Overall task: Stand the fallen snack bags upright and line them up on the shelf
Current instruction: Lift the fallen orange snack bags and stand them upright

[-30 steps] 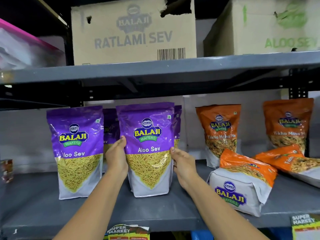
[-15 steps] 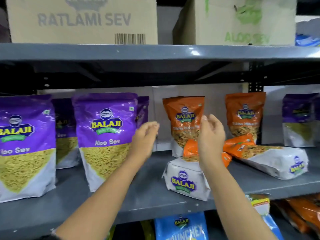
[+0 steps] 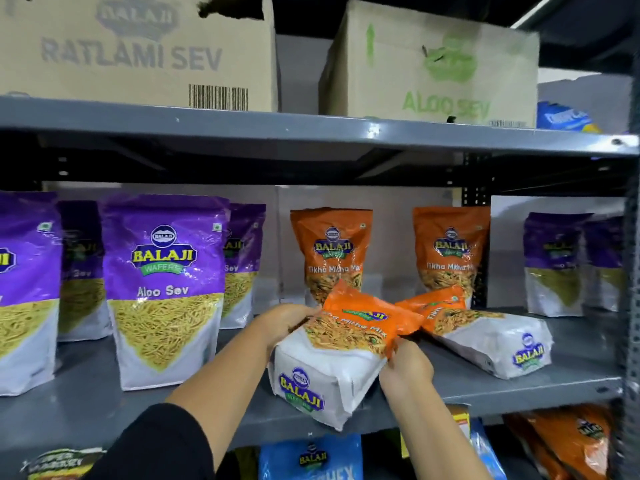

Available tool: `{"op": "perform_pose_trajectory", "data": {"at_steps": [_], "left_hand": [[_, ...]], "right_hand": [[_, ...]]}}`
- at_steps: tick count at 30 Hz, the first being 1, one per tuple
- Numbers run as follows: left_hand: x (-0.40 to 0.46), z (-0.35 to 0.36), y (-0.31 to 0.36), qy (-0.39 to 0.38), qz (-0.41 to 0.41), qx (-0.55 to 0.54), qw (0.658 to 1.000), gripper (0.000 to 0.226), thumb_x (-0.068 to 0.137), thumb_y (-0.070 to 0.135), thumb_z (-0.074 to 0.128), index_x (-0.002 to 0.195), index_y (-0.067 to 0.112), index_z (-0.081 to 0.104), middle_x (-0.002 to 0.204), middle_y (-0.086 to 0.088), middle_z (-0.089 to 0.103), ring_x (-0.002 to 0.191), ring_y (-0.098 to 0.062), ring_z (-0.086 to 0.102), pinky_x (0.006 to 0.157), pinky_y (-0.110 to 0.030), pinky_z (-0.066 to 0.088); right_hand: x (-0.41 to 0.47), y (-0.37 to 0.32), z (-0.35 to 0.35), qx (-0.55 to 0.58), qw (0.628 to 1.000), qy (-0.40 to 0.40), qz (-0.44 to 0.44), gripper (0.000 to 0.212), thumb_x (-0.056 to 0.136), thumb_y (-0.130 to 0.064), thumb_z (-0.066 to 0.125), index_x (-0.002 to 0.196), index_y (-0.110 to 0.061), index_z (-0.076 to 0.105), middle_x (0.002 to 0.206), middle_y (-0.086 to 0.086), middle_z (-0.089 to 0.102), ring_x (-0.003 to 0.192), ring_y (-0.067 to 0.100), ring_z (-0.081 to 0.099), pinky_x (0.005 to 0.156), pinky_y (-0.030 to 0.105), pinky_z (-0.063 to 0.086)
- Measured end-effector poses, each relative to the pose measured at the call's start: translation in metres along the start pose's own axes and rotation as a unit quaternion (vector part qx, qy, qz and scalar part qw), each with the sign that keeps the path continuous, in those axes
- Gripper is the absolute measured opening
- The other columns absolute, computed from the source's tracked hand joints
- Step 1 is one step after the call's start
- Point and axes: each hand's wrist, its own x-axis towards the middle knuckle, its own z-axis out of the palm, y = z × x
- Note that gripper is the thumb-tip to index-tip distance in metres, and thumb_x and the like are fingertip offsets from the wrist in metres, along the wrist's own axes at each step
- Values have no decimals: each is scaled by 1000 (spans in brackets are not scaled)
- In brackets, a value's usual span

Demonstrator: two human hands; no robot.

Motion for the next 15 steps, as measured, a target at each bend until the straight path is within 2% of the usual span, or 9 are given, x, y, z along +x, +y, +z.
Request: {"op": "perform_pose_trajectory", "data": {"at_steps": [1, 2, 3, 5, 6, 8, 10, 12, 15], "left_hand": [[-5, 2, 4, 6, 10, -23, 1000, 21, 93, 21, 67, 87, 1, 70, 66, -12, 74, 54, -24, 72, 50, -30, 59], [-12, 4, 8, 10, 16, -44, 999, 22, 93, 23, 66, 86, 2, 69, 66, -13, 74, 58, -25, 71, 58, -33, 60], [-18, 6, 12, 15, 21, -70, 997, 23, 93, 24, 66, 84, 3, 68, 66, -13, 73, 61, -26, 70, 64, -35, 59], [-31, 2, 20, 50, 74, -131, 987, 23, 92, 22, 67, 79, 2, 67, 61, -11, 72, 54, -22, 69, 59, -32, 58], [-35, -2, 22, 86, 114, -151, 978, 20, 90, 21, 69, 82, 2, 68, 64, -11, 74, 52, -21, 69, 56, -30, 58], [-51, -12, 24, 145, 181, -190, 954, 17, 87, 21, 73, 90, 5, 71, 80, -14, 77, 62, -22, 71, 63, -33, 58], [-65, -21, 24, 169, 231, -243, 927, 15, 88, 18, 72, 95, 5, 71, 91, -17, 77, 74, -25, 73, 73, -40, 61], [-73, -27, 21, 190, 251, -266, 911, 19, 88, 19, 71, 99, 4, 72, 101, -18, 77, 89, -29, 73, 86, -45, 60], [-76, -32, 16, 224, 263, -271, 898, 19, 86, 25, 74, 97, 9, 74, 107, -15, 77, 104, -30, 73, 95, -47, 57]], "right_hand": [[0, -2, -4, 88, 996, -27, 5, 37, 103, -13, 42, 135, 0, 54, 142, 19, 55, 132, 33, 51, 94, 29, 44], [8, -3, -3, 173, 982, -68, 38, 38, 103, -16, 47, 138, -1, 53, 140, 19, 58, 128, 33, 56, 89, 34, 47], [1, -3, -1, 172, 979, -108, 12, 42, 100, -20, 55, 139, -3, 53, 137, 18, 62, 121, 33, 62, 82, 40, 51], [6, -11, 2, 221, 965, -138, 19, 47, 92, -28, 68, 134, -7, 58, 125, 16, 71, 106, 32, 71, 75, 43, 58], [4, -16, 3, 218, 963, -158, 2, 48, 89, -30, 71, 130, -7, 61, 120, 16, 74, 102, 33, 72, 78, 47, 59], [-4, -32, 8, 196, 961, -185, -57, 43, 89, -28, 71, 123, -3, 65, 114, 18, 75, 101, 35, 74, 83, 52, 59], [-19, -53, 15, 196, 954, -199, -111, 34, 91, -20, 69, 116, 3, 67, 109, 20, 75, 96, 35, 74, 77, 49, 60], [-34, -69, 24, 154, 954, -206, -153, 26, 91, -18, 70, 108, 2, 70, 102, 18, 78, 91, 33, 76, 77, 50, 61], [-42, -81, 39, 103, 956, -199, -189, 14, 89, -21, 73, 94, -9, 73, 96, 12, 80, 90, 28, 78, 80, 47, 62]]}}
